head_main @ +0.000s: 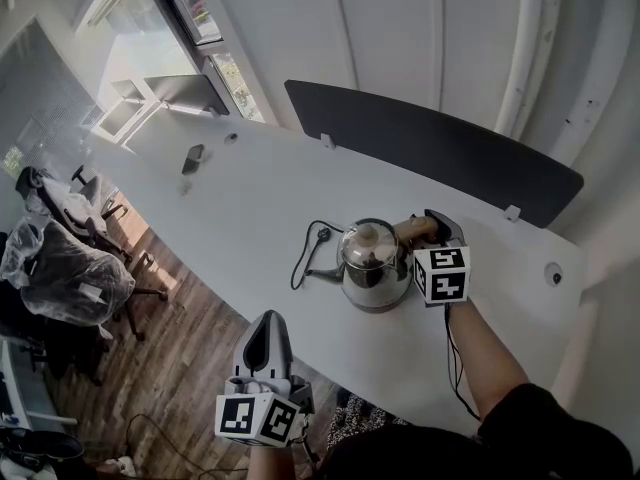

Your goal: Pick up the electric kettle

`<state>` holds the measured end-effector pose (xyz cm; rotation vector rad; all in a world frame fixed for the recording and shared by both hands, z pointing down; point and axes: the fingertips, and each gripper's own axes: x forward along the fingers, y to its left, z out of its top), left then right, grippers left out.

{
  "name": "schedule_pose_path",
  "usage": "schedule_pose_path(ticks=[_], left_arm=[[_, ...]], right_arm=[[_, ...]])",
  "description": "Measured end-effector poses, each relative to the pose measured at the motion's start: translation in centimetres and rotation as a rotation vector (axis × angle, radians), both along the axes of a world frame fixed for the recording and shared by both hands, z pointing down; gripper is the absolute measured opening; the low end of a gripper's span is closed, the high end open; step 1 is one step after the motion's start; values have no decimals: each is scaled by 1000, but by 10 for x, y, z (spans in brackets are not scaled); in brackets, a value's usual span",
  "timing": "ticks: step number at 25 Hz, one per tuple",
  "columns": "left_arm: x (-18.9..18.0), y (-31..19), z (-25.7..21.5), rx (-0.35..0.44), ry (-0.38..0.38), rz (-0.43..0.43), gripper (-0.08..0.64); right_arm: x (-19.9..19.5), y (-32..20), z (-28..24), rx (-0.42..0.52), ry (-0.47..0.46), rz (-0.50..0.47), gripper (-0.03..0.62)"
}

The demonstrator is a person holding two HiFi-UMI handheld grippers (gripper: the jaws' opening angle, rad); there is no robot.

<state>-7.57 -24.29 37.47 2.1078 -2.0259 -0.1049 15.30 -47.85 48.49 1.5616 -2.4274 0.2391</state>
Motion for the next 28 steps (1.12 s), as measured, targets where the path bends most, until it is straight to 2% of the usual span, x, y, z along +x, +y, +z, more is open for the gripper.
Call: schedule_pose_path(ticks=[10,18,28], left_arm=[[2,-2,-5,13,2,19,0],[4,-10,-10,27,15,68,0],[1,-28,-18,58,34,217,0]], right_arm=[[21,5,-73,57,-75,64,107],[55,23,-127,120,-89,153,107],[98,93,-156,132,-114,330,107]])
